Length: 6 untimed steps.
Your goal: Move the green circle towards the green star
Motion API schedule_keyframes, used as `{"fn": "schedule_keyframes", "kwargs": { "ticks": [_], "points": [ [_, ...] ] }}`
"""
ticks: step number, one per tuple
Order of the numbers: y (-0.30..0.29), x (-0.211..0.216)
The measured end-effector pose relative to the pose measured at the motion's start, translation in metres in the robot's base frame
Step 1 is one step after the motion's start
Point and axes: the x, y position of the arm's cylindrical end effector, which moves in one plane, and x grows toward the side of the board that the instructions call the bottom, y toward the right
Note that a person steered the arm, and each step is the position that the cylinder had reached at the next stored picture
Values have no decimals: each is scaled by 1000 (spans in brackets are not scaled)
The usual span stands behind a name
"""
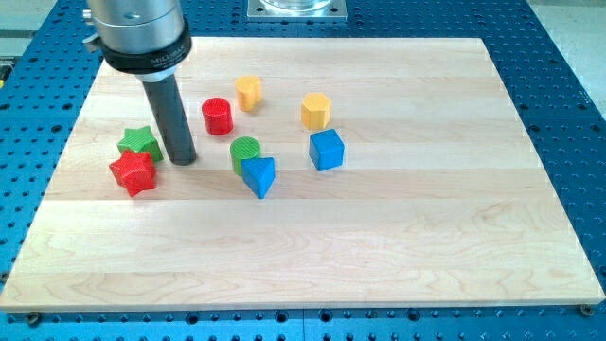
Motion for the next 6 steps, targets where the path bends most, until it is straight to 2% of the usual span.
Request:
{"fn": "schedule_keyframes", "kwargs": {
  "ticks": [2, 3, 5, 6],
  "points": [
    [-43, 1],
    [-8, 0],
    [115, -15],
    [157, -30]
  ]
}}
